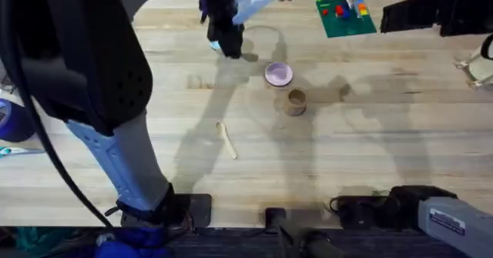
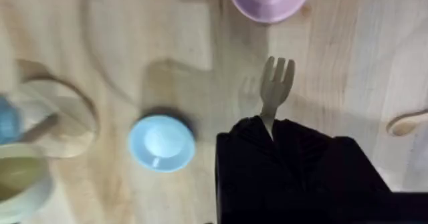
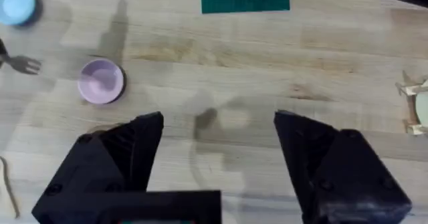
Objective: Pick up a utensil and set it on the pink plate, then put the other utensil in the container.
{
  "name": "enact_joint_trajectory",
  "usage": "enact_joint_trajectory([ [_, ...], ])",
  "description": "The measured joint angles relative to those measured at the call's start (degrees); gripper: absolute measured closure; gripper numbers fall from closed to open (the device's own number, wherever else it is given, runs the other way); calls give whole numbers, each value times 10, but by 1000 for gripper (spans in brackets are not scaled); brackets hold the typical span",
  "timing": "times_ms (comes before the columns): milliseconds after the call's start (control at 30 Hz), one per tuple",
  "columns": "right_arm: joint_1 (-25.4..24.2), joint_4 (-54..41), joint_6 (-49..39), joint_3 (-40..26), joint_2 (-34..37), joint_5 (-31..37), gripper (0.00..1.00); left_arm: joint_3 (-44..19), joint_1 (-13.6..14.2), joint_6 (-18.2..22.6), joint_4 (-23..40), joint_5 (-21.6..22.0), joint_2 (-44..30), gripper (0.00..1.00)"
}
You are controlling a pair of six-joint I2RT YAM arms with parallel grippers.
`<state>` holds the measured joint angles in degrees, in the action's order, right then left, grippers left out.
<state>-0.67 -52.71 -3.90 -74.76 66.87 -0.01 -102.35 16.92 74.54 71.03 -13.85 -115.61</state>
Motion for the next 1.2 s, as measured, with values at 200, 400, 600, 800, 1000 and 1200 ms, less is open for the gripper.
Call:
enact_joint_trajectory([
  [200, 0, 0, -4, 0, 0, 0, 5, -48, 41, -4, -2, 2, 0, 960],
  [400, 0, 0, -4, 0, 0, 0, 5, -50, 108, -16, -35, 2, 0, 960],
  [600, 0, 0, -6, 0, 0, 0, 5, -50, 140, -24, -65, 1, 0, 959],
  [800, 0, 0, -13, 0, 0, 0, 5, -50, 141, -31, -66, 2, 0, 960],
  [1000, 0, 0, -13, 0, 0, 0, 5, -50, 141, -34, -66, 2, 0, 959],
  [1200, 0, 0, -13, 0, 0, 0, 5, -51, 141, -34, -68, 2, -36, 959],
])
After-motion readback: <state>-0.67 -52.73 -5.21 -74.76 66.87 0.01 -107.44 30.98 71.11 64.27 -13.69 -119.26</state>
